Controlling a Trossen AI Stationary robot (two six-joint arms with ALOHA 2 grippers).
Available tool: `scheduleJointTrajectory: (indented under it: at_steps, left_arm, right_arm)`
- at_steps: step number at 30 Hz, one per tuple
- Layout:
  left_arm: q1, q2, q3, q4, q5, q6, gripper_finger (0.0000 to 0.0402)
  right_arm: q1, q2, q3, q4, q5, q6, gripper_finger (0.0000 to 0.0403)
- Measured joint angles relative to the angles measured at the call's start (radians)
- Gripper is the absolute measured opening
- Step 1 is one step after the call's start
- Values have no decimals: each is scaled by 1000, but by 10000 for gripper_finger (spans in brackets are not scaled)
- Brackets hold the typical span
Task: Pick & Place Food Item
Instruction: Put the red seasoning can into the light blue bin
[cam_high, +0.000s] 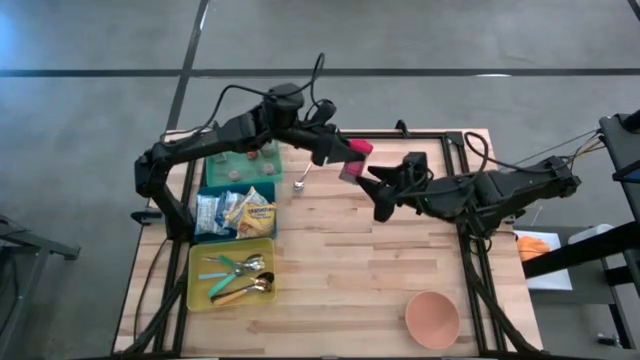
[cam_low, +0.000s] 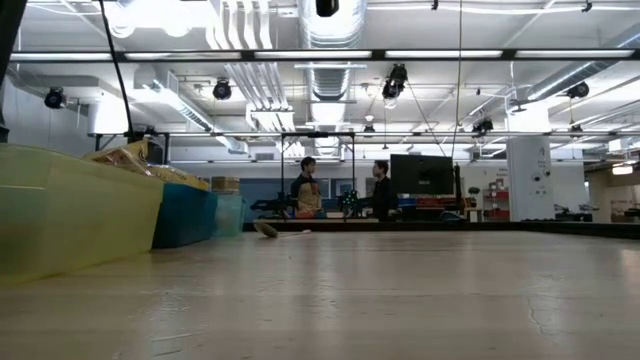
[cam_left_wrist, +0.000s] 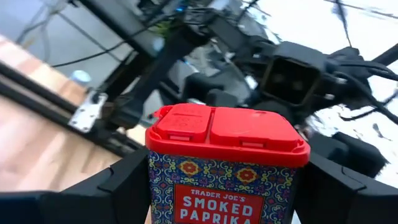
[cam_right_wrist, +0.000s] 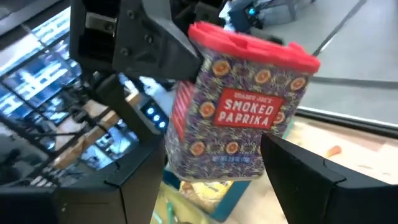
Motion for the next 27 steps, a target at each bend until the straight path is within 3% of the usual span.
scheduleJointTrajectory:
  at_steps: [10,13,20,27]
  left_arm:
    - [1,-4,0,48,69,2,303]
    - [1,-4,0,58,80,5,303]
    - [4,-4,0,86,111,6,303]
    - [5,-4,0,96,147,11,303]
  right_arm:
    - [4,-2,0,27,-66,-63,263]
    - [1,-2,0,22,-66,18,263]
    - [-2,-2,0,24,-95,34,263]
    - [-3,-2,0,92,-134,-53,263]
